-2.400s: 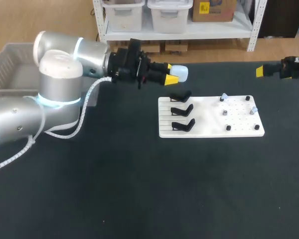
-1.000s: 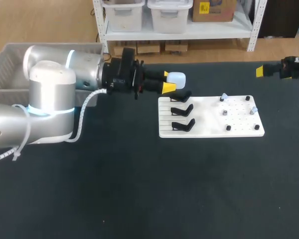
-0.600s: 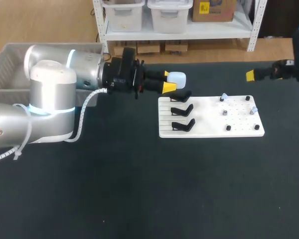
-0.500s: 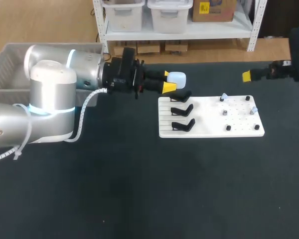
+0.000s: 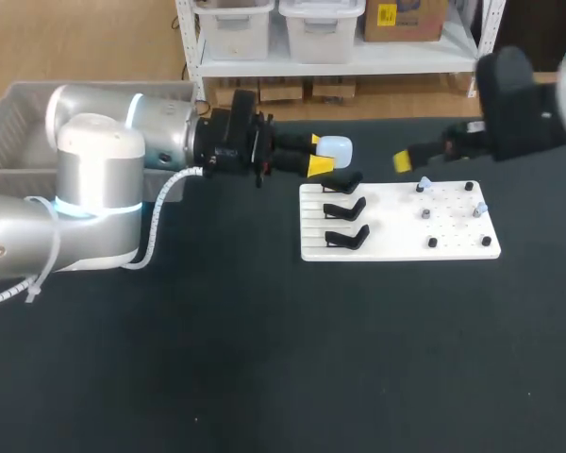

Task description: Pick up each earbud case from the left stands, insert the matching earbuds, close the lid, and place the case in the box.

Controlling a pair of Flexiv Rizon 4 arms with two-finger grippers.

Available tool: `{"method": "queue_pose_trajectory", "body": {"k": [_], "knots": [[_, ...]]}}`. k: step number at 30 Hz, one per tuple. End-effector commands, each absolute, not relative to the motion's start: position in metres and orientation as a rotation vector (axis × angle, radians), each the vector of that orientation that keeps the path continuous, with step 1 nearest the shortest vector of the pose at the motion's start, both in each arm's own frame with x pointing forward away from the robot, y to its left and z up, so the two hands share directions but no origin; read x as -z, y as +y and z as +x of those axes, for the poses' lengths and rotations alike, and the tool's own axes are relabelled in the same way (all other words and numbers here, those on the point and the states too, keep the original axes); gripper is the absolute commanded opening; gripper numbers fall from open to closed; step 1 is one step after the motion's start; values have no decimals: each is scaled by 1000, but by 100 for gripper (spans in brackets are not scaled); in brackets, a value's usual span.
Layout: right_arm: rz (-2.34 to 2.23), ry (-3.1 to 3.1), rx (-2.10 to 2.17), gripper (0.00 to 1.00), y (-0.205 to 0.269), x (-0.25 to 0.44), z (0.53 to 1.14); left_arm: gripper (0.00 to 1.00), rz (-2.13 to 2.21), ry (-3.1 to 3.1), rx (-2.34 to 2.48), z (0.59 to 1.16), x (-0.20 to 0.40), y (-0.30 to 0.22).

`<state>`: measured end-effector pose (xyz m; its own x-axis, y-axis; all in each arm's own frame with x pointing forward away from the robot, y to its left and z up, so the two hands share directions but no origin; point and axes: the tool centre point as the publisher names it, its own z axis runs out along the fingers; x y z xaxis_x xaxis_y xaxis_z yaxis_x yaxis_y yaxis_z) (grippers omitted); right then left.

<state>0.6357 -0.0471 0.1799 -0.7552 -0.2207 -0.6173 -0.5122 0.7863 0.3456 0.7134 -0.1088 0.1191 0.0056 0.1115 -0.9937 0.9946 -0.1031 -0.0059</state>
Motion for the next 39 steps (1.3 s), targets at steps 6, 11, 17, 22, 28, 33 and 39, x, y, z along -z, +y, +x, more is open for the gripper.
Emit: {"method": "queue_pose_trajectory", "body": {"k": [6, 11, 17, 22, 28, 33, 39], "knots": [[-537, 2485, -576, 100, 10, -166, 658, 0, 1369, 1241, 1232, 714, -119, -109], [-518, 2524, -571, 100, 16, -153, 664, 0, 1369, 1241, 1232, 714, -119, -109], [-515, 2547, -562, 100, 18, -146, 667, 0, 1369, 1241, 1232, 714, -119, -109], [-513, 2560, -557, 100, 18, -142, 672, 0, 1369, 1241, 1232, 714, -119, -109], [-490, 2574, -549, 100, 14, -136, 681, 0, 1369, 1241, 1232, 714, -119, -109], [-484, 2581, -547, 100, 13, -133, 687, 0, 1369, 1241, 1232, 714, -119, -109], [-476, 2590, -542, 100, 11, -131, 694, 0, 1369, 1241, 1232, 714, -119, -109]]}}
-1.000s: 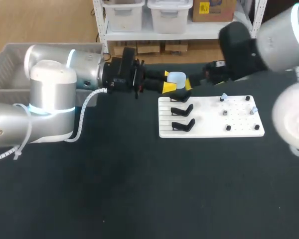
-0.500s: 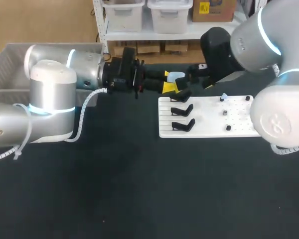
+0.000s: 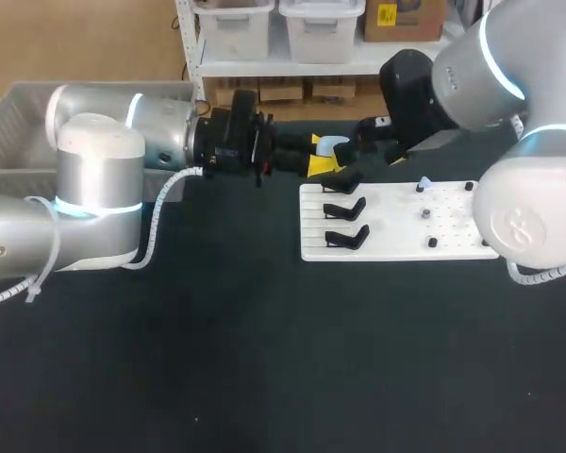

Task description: Pick up each earbud case from the left stands, insert the matching earbuds, close the lid, and place the case in the box.

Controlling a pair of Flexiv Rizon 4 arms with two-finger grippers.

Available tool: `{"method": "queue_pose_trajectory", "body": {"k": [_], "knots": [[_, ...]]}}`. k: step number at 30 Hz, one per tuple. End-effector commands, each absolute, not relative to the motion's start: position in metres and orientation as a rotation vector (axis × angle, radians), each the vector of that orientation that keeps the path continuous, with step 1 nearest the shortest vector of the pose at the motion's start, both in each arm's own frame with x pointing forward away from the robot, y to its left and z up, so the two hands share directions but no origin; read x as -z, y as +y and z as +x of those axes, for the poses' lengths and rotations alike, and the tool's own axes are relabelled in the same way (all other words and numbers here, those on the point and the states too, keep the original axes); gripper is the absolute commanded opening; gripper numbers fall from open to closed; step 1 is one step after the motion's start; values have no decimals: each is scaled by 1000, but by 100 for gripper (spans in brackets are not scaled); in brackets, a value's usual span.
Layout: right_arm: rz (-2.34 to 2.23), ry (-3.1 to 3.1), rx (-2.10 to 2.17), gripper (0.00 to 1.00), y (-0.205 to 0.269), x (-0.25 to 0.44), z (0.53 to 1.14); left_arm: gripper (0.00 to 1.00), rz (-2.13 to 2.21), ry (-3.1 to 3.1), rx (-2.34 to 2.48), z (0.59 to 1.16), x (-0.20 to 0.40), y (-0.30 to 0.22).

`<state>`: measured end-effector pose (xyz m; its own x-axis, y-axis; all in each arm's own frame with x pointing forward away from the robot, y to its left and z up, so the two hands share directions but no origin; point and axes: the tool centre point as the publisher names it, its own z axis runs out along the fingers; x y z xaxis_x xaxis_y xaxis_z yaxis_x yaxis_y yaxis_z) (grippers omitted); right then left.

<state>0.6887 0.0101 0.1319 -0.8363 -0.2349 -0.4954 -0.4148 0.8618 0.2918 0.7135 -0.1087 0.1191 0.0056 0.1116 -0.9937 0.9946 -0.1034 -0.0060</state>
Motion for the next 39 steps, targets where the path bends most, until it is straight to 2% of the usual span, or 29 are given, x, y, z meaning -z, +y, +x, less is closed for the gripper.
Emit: {"method": "queue_pose_trajectory", "body": {"k": [1, 39], "knots": [[-473, 2591, -541, 100, 11, -131, 695, 0, 1369, 1241, 1232, 714, -119, -109], [-404, 2601, -505, 100, 3, -132, 715, 0, 1369, 1241, 1232, 714, -119, -109]]}}
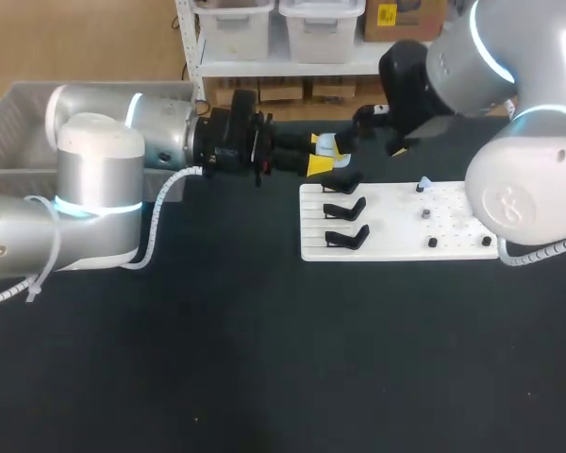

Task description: Pick up each earbud case from the left stands, insert the matching earbuds, close the lid, and place the case in the box.

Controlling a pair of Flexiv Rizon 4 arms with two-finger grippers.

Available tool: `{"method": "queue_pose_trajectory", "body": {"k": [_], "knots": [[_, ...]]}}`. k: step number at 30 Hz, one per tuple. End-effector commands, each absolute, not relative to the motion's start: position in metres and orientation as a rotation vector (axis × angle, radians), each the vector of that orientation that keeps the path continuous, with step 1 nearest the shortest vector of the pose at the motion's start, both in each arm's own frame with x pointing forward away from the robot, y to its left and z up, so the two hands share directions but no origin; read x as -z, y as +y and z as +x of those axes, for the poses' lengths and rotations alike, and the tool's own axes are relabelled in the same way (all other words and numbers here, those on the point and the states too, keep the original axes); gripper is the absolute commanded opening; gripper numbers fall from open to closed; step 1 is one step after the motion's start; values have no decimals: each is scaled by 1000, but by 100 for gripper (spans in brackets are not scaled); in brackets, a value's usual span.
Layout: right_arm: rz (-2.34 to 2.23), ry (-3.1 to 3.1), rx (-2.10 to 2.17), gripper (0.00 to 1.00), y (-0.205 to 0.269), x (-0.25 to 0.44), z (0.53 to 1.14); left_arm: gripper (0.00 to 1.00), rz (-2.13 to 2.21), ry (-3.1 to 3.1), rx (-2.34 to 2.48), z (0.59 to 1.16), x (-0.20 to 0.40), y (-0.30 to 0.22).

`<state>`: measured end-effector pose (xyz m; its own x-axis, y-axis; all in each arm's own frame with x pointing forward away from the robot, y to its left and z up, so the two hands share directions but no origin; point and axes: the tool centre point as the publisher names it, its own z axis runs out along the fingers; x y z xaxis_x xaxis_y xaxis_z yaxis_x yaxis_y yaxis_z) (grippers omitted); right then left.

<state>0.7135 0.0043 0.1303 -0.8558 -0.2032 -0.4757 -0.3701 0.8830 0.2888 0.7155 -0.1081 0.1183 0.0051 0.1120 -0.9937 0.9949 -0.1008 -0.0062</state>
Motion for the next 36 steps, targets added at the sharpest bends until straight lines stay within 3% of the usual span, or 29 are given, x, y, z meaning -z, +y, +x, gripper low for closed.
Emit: {"method": "queue_pose_trajectory", "body": {"k": [1, 12, 20, 36], "knots": [[-402, 2596, -504, 100, 2, -134, 716, 0, 1369, 1241, 1232, 714, -119, -109], [-400, 2495, -438, 100, -9, -166, 715, 0, 1369, 1241, 1232, 714, -119, -109], [-446, 2457, -238, 100, -41, -189, 698, 0, 1369, 1241, 1232, 714, -119, -109], [-439, 2720, 36, 100, -121, -143, 659, 0, 1369, 1241, 1232, 714, -119, -109]]}}
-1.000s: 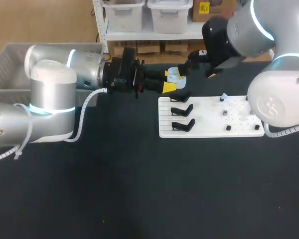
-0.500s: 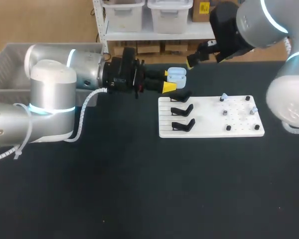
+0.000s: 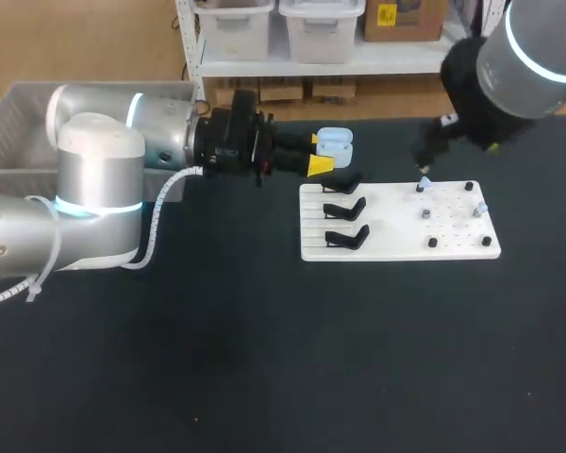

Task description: Pick up each earbud case from the left stands, insert the matching earbuds, close the lid, and place the case in the box.

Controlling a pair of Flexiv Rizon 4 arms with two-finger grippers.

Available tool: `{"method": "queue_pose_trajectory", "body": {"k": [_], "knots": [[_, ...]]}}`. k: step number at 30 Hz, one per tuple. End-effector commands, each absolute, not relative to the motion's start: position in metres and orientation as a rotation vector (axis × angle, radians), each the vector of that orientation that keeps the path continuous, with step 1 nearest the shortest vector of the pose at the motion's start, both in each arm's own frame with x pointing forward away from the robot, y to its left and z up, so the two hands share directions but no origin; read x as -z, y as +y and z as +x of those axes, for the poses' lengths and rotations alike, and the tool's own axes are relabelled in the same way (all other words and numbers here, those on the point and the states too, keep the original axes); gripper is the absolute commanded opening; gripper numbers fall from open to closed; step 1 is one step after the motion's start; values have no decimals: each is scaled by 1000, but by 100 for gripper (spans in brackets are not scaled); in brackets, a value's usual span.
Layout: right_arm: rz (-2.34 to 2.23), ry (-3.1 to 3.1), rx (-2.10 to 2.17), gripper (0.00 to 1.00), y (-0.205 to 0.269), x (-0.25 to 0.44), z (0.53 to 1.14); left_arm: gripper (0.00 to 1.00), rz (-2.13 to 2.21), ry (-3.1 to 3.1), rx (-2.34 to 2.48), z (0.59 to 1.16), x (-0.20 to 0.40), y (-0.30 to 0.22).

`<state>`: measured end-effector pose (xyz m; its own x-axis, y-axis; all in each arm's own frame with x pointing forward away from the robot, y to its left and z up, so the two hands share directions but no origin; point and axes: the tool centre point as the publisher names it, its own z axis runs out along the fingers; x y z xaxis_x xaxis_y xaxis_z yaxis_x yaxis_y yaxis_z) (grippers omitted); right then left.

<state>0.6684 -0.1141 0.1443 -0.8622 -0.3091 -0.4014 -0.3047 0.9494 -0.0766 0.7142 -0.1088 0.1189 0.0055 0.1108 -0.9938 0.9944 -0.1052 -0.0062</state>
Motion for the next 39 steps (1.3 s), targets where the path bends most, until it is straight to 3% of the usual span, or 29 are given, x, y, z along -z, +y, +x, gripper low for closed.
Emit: {"method": "queue_pose_trajectory", "body": {"k": [1, 26, 39], "knots": [[-443, 2742, 40, 100, -124, -140, 657, 0, 1369, 1241, 1232, 714, -119, -109], [-768, 2838, 49, 100, -161, -64, 668, 0, 1369, 1241, 1232, 714, -119, -109], [-771, 2822, 56, 65, -175, -43, 680, 0, 1369, 1241, 1232, 714, -119, -109]]}}
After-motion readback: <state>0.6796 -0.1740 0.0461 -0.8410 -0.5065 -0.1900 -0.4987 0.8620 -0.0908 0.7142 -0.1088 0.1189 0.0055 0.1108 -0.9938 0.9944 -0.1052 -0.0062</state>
